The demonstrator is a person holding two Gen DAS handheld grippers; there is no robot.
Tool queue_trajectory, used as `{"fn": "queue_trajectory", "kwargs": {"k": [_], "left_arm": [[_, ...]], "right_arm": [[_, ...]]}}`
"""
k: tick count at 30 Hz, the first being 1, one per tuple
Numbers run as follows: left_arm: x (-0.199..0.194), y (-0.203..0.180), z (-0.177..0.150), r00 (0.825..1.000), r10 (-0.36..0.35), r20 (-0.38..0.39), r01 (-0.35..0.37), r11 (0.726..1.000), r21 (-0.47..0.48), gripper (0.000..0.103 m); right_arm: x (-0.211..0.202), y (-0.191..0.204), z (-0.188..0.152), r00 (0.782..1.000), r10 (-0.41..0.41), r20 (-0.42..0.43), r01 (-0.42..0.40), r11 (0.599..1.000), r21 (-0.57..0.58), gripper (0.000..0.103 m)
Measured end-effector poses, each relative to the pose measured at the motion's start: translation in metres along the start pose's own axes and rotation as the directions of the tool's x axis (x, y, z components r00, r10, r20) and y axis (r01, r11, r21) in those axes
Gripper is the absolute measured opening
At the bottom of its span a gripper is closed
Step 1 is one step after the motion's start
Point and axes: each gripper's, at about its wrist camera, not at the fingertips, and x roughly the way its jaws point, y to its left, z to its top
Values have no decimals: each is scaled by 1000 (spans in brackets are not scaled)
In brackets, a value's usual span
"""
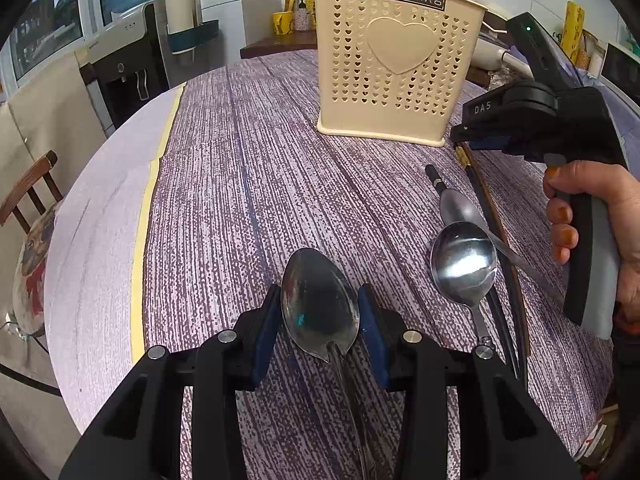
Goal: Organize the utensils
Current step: 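Hold the spoon in the left tool while the right tool lifts the chopstick toward the cream holder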
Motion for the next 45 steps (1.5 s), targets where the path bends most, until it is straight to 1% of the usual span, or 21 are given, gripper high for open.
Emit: {"fn": "queue_trajectory", "kwargs": {"k": [3,7,9,10,12,16,19,20,22,24,27,30,35,38,40,41,45], "left_arm": [[0,0,0,1000,-3,2,3,1000,0,39],[0,0,0,1000,-1,1,1,1000,4,39],[0,1,1,1000,-2,0,2,1000,2,39],[0,1,1,1000,0,-1,0,1000,2,39],[1,0,2,1000,5,-2,-5,1000,2,39],[1,-1,3,1000,8,-3,-8,1000,2,39],[1,-1,3,1000,6,-5,-6,1000,1,39],[1,0,3,1000,7,-6,-7,1000,2,39],[1,-1,3,1000,10,-5,-10,1000,0,39],[1,-1,3,1000,11,-3,-11,1000,-1,39],[1,-1,2,1000,18,1,-18,1000,-5,39],[1,-2,2,1000,23,5,-23,1000,-7,39],[1,-2,2,1000,27,6,-27,1000,-9,39],[1,-2,2,999,32,7,-32,999,-10,39],[1,-2,2,999,33,7,-33,999,-9,39],[1,-3,2,999,33,5,-33,999,-9,40],[1,-3,2,999,33,4,-33,999,-7,39]], "right_arm": [[-2,-2,-2,1000,22,-19,-22,1000,-1,16],[-10,-9,-8,998,37,-42,-39,998,-42,15],[-12,-19,-9,998,50,-47,-51,999,-20,15],[-12,-24,-8,996,70,-55,-70,998,5,15],[-11,-27,-4,995,79,-64,-78,997,24,15],[-10,-25,-1,997,57,-50,-55,997,47,15],[-6,-27,4,997,64,-41,-59,992,110,15],[-4,-27,7,997,58,-42,-54,993,107,15],[-5,-23,7,999,29,-45,-25,997,72,15],[-6,-16,3,1000,-8,-29,8,1000,26,15],[-9,2,-10,994,-107,24,109,990,-84,14],[-10,9,-16,988,-143,50,147,984,-97,14],[-6,12,-11,987,-156,42,159,983,-92,14],[-7,14,-13,984,-168,50,173,979,-110,14],[-8,11,-13,986,-158,50,162,982,-100,13],[-9,10,-13,987,-153,48,157,983,-93,10],[-8,-3,-8,995,-99,33,100,994,-36,9]]}}
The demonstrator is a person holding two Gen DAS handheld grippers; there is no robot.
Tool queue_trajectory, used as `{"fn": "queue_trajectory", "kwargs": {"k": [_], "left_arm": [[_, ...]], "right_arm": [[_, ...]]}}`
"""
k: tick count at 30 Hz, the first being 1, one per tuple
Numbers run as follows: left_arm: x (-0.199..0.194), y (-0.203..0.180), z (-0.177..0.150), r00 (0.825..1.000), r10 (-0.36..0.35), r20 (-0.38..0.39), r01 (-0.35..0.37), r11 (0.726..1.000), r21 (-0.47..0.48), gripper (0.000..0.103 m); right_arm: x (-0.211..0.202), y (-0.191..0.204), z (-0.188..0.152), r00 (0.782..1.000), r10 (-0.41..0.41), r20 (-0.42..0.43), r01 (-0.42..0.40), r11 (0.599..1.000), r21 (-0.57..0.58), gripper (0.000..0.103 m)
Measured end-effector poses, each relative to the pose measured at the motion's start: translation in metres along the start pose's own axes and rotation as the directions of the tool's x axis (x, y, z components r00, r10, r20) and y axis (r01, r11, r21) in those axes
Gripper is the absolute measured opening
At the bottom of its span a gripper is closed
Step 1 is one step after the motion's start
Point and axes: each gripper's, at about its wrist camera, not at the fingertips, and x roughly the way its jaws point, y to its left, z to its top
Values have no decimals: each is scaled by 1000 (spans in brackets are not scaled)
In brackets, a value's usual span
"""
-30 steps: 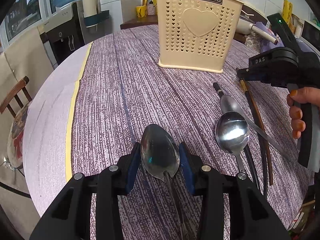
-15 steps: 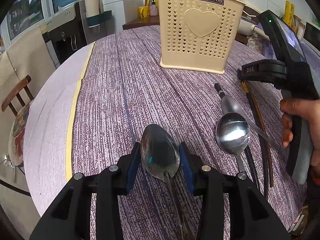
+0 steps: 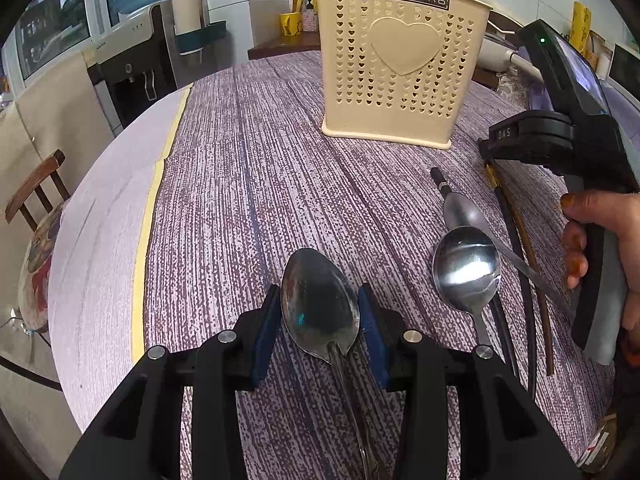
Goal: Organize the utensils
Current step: 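Hold the spoon in the left tool while the right tool lifts the chopstick toward the cream holder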
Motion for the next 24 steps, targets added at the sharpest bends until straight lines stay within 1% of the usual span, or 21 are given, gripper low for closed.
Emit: {"fn": "queue_trajectory", "kwargs": {"k": [7,10,14,18,22,24], "left_arm": [[2,-1,3,1000,-5,-5,5,1000,-2,39],[4,-1,6,1000,-10,-6,10,1000,-4,39],[5,-1,9,1000,-14,-5,14,1000,-10,39],[6,3,14,999,-51,10,51,998,-45,39],[-4,8,23,994,-84,66,88,994,-65,39],[-14,12,31,989,-106,108,114,991,-75,39]], "right_arm": [[3,-12,6,998,56,1,-56,997,61,9],[5,-20,9,997,76,13,-77,993,84,9],[-4,-21,11,995,80,60,-84,994,72,9],[-21,-22,17,987,108,118,-116,991,66,9],[-45,-23,21,972,128,196,-136,990,26,9],[-61,-22,23,961,139,238,-145,989,8,9]]}}
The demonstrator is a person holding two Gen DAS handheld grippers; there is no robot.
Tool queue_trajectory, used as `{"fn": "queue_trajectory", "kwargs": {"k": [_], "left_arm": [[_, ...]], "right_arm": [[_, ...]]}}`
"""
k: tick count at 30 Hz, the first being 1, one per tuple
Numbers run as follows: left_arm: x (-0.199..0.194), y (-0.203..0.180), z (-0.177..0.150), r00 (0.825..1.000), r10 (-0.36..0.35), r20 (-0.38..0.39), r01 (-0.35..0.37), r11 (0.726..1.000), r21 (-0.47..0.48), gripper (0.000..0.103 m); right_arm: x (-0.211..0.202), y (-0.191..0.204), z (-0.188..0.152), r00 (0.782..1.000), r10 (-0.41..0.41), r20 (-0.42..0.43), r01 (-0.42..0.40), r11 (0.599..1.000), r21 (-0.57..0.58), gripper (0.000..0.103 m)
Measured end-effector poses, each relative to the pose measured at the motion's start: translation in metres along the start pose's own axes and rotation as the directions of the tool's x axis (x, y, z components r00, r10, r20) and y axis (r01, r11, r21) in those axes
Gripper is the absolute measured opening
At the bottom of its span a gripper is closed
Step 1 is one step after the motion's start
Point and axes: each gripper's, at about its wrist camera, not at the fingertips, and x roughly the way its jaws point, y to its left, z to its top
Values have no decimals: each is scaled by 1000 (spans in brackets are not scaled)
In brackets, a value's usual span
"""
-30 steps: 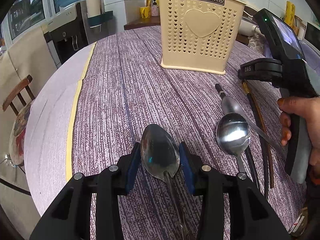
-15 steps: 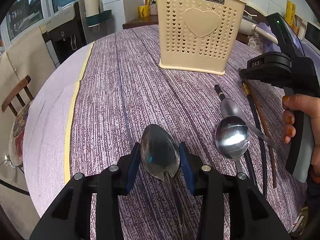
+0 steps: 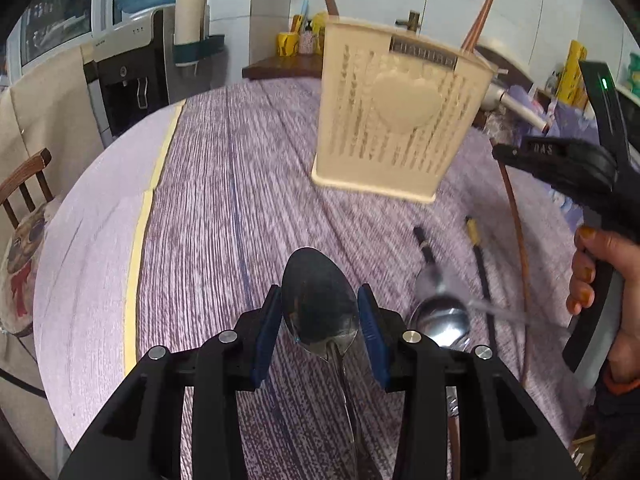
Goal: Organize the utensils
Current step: 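Hold the spoon in the left tool while the right tool lifts the chopstick toward the cream holder, then lower the spoon into the holder with the left tool while the right tool lowers the chopstick in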
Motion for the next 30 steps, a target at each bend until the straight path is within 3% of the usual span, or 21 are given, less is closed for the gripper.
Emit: {"fn": "queue_trajectory", "kwargs": {"k": [4,8,11,30], "left_arm": [[-15,-3,16,997,-17,73,16,1000,12,39],[-20,-4,28,994,-54,94,54,999,5,39],[-25,-7,35,992,-43,121,42,999,15,39],[-48,-6,49,982,-27,186,20,999,35,38]], "right_arm": [[-29,2,13,997,32,68,-30,999,-31,9],[-57,2,22,992,64,113,-61,998,-32,8],[-75,4,26,987,84,135,-79,996,-49,8],[-144,12,34,959,178,220,-149,979,-140,8]]}}
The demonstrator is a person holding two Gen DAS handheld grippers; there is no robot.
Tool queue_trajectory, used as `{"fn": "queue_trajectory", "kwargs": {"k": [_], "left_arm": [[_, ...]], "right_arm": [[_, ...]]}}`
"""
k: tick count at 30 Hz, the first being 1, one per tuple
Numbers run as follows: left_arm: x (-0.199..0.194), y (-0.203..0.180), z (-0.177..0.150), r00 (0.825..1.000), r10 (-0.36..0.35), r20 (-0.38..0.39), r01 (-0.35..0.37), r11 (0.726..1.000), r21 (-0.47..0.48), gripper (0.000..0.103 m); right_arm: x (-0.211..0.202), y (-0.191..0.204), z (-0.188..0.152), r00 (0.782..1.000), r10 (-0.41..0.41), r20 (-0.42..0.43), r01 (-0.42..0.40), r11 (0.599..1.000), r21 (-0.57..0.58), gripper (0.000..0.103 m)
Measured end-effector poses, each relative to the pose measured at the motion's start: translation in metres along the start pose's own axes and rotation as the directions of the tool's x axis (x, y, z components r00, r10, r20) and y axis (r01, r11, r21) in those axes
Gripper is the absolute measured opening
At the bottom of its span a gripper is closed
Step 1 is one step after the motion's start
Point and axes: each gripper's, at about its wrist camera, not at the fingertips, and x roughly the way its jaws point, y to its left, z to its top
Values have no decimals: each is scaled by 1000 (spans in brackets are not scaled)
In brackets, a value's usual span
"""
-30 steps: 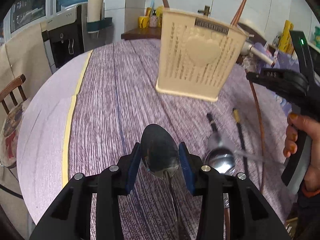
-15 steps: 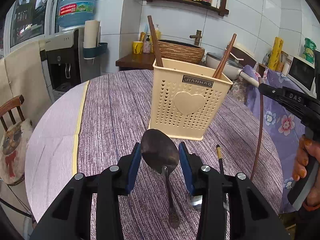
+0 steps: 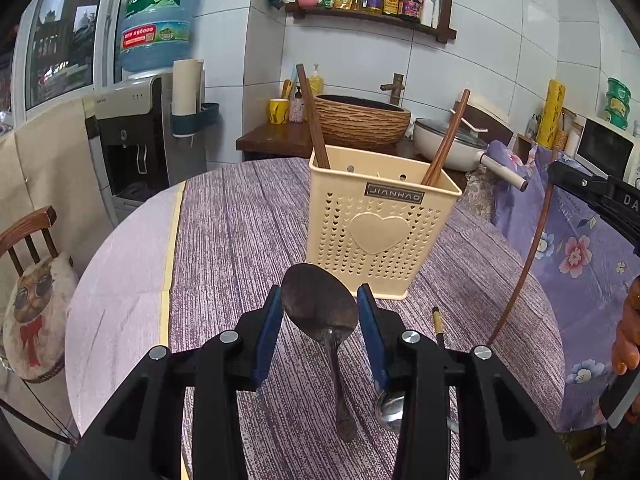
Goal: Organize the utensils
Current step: 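Lower the spoon into the holder with the left tool while the right tool lowers the chopstick in, then open both tools to release the spoon and chopstick into the holder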
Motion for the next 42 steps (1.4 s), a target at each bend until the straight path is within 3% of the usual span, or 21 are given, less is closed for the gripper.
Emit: {"fn": "queue_trajectory", "kwargs": {"k": [10,16,19,27,30,36,42], "left_arm": [[-10,3,30,999,-41,27,42,999,-13,38],[-24,-1,75,994,-54,96,57,998,-22,38],[-33,-7,106,986,-39,161,42,999,-14,38],[-31,-21,181,951,-1,310,24,997,-71,38],[-15,-30,183,944,37,328,-20,998,-56,38],[31,-37,151,960,69,270,-62,997,-35,38],[48,-38,123,966,82,247,-88,996,13,38]], "right_arm": [[-15,8,21,999,26,19,-26,999,-36,8],[-27,18,55,997,69,38,-67,997,-43,8],[-40,28,88,992,98,78,-95,995,-42,8],[-41,48,158,978,62,198,-56,998,-37,8],[-27,50,161,977,41,208,-37,999,-25,8],[14,45,129,984,1,177,5,999,-33,8],[45,32,90,995,-4,100,4,1000,-4,8]]}}
